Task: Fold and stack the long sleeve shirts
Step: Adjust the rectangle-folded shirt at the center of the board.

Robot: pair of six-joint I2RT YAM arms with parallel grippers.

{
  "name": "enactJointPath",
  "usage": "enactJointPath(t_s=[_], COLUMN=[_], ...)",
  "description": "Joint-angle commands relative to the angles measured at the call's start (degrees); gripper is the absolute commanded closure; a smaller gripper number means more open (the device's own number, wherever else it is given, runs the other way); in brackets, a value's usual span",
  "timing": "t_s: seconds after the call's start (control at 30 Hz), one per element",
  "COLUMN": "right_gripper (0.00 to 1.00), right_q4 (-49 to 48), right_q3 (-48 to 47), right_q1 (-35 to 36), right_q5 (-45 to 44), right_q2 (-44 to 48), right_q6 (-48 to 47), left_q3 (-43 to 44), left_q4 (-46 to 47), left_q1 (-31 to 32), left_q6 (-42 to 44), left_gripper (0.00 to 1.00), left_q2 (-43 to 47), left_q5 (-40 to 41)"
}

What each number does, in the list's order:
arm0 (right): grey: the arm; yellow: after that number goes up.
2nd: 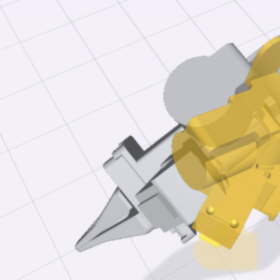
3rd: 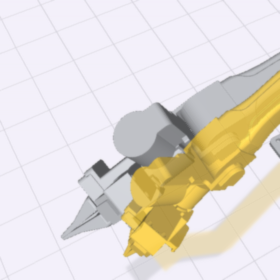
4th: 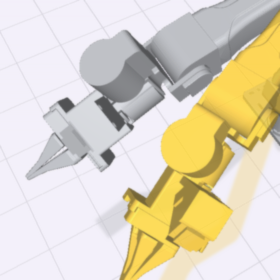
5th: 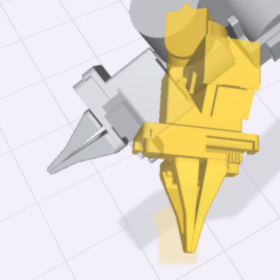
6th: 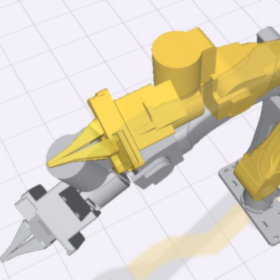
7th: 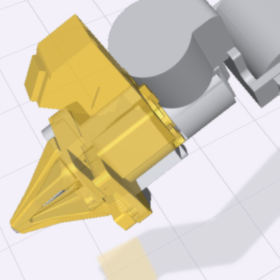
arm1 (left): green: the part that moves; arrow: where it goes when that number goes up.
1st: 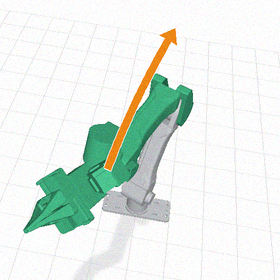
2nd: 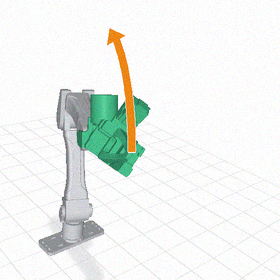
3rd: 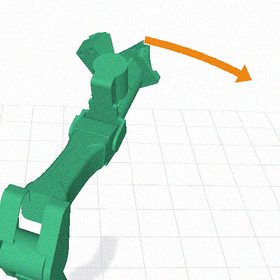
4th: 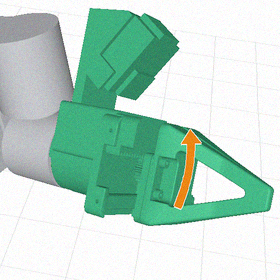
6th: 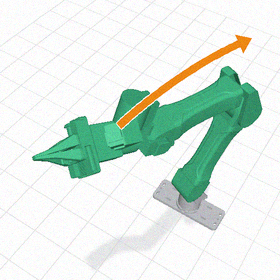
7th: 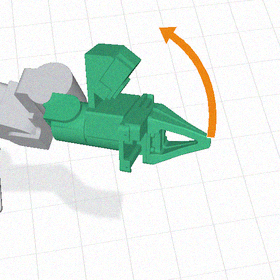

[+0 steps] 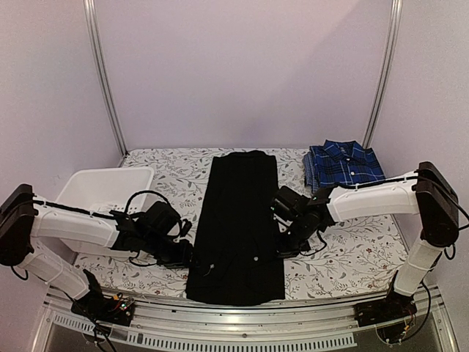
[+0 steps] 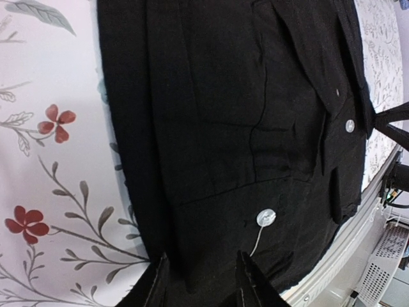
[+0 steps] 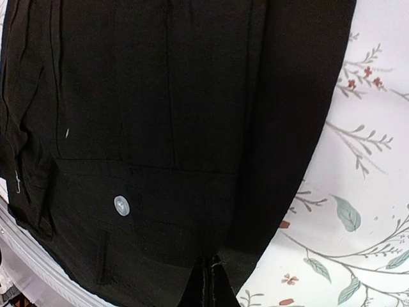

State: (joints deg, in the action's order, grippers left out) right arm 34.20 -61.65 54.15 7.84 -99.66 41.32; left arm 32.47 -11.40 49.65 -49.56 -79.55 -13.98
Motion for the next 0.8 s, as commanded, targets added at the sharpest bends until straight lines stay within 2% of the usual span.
enactJointPath(t_s=[0.0,0.53,0.77], right_gripper=[1.0,1.0,1.0], right_q4=[4.1,8.8,7.5], right_q3=[-1.3,-2.5,-0.1], right_q1=[1.5,5.2,6.0], right_q5=[1.8,5.3,6.2], right_q2=[1.8,2.2,2.5], right_q6=[1.2,1.8,2.7], left_q3=[0.9,5.1,7.7], left_q4=[0.9,-1.0,-1.9], left_q1=[0.8,0.7,0.6], left_q6=[1.2,3.6,5.0], left_gripper=[0.65,0.65,0.65], left_q2=[-1.1,-2.7,-4.2], left_q5=[-0.7,-1.5,-1.4])
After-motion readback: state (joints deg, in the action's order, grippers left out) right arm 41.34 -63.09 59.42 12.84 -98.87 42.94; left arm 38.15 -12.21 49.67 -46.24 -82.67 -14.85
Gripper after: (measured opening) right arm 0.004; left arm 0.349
